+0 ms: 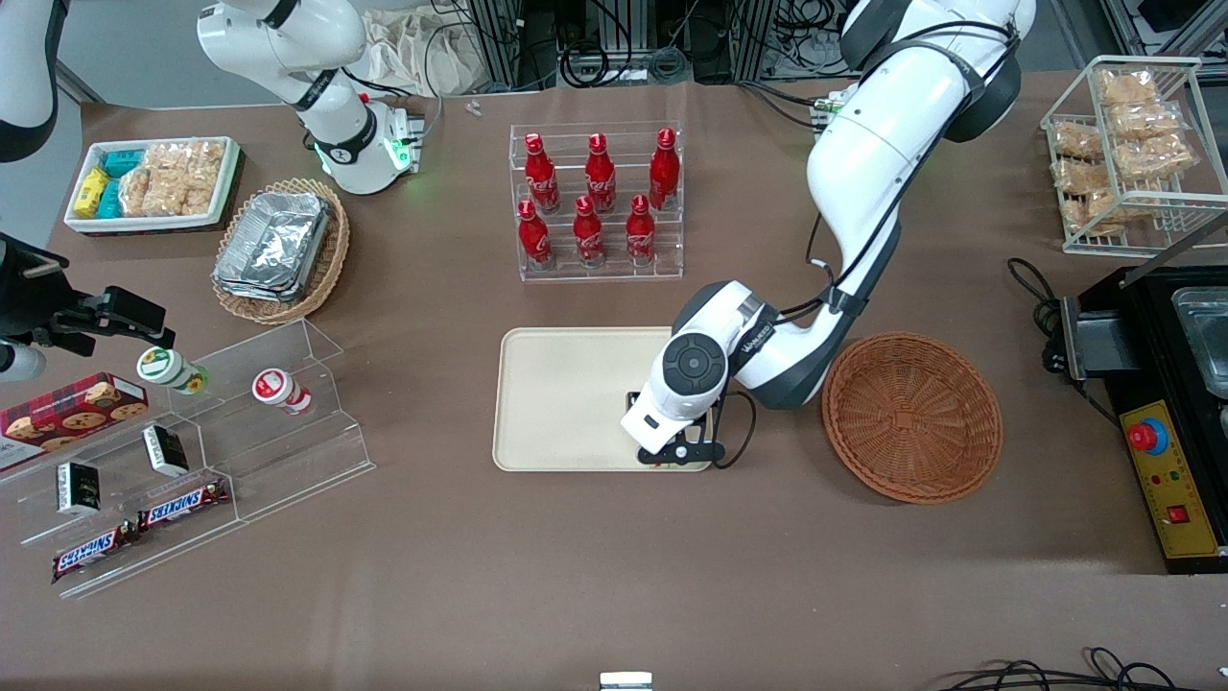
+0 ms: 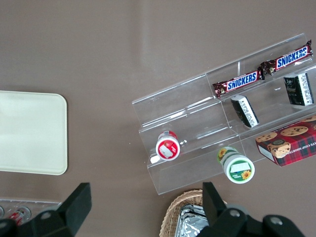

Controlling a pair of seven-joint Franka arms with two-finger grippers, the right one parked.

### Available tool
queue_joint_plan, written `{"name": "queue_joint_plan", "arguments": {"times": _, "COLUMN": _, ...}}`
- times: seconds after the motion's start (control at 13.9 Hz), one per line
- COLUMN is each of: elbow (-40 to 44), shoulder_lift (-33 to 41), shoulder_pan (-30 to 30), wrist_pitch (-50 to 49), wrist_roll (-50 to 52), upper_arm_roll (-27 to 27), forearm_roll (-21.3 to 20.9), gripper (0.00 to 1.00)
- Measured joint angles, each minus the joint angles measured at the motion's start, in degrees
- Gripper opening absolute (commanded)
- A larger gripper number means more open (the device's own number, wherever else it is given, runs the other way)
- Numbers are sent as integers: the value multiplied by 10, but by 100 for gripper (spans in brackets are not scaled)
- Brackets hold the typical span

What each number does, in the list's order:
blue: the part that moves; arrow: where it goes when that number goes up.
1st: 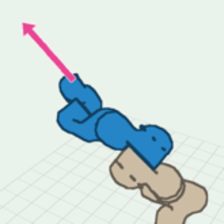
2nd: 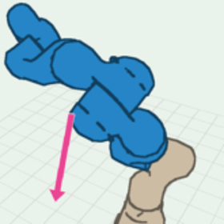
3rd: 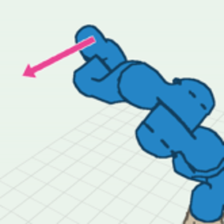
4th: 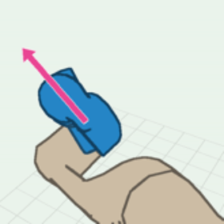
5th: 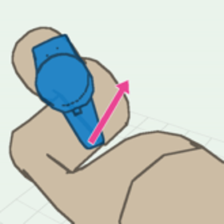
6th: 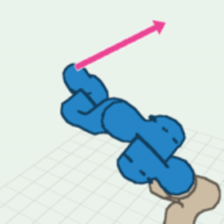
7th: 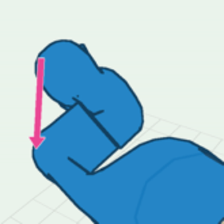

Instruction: Place sandwich from basket to tray

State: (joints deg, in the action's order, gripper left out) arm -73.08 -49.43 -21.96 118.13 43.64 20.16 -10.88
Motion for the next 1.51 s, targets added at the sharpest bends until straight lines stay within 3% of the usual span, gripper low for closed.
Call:
{"name": "queue_joint_plan", "arguments": {"times": 0.5, "elbow": 9, "shoulder_lift": 141, "shoulder_pan": 60, "wrist_pitch": -92, "wrist_roll": -1, "upper_arm_roll": -1, "forearm_roll": -4, "gripper": 99}}
{"name": "queue_joint_plan", "arguments": {"times": 0.79, "elbow": -79, "shoulder_lift": 261, "shoulder_pan": 137, "wrist_pitch": -106, "wrist_roll": -60, "upper_arm_roll": -1, "forearm_roll": 5, "gripper": 99}}
{"name": "queue_joint_plan", "arguments": {"times": 1.01, "elbow": -146, "shoulder_lift": 339, "shoulder_pan": 209, "wrist_pitch": -116, "wrist_roll": -143, "upper_arm_roll": -2, "forearm_roll": 54, "gripper": 99}}
{"name": "queue_joint_plan", "arguments": {"times": 1.51, "elbow": -169, "shoulder_lift": 401, "shoulder_pan": 318, "wrist_pitch": -181, "wrist_roll": -241, "upper_arm_roll": -4, "forearm_roll": 77, "gripper": 99}}
